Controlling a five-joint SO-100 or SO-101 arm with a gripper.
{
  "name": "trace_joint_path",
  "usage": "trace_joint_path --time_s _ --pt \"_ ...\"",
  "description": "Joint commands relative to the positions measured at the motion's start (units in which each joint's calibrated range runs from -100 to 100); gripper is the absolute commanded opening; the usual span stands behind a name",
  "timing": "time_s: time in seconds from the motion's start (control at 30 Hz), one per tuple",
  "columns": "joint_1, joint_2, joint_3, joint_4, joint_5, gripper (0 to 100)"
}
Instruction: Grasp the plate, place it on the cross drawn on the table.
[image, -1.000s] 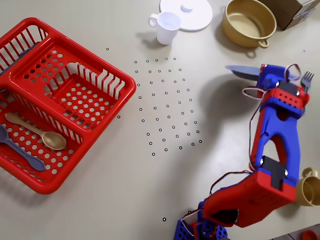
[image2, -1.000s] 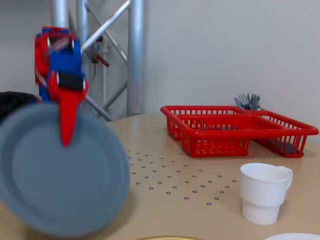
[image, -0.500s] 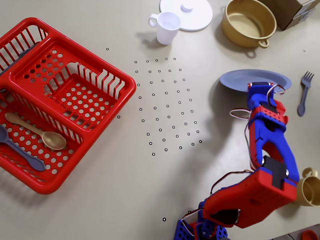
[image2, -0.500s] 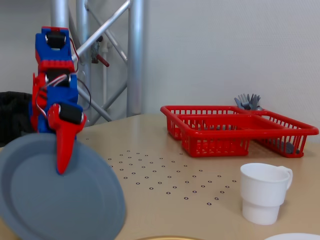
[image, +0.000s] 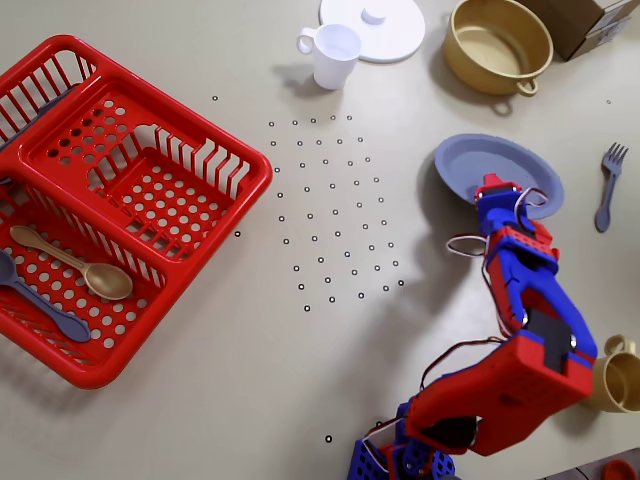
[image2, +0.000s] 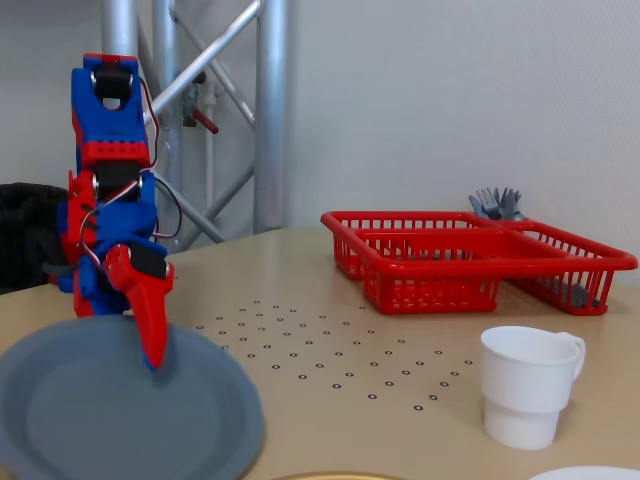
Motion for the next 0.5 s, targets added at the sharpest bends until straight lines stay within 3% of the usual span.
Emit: trace_joint_path --time_s 0.0,0.47 --pt "-0.41 -6.17 -0.19 -0.97 0.44 23" --pt "-1.99 -12.00 5.07 -0.97 2.00 31"
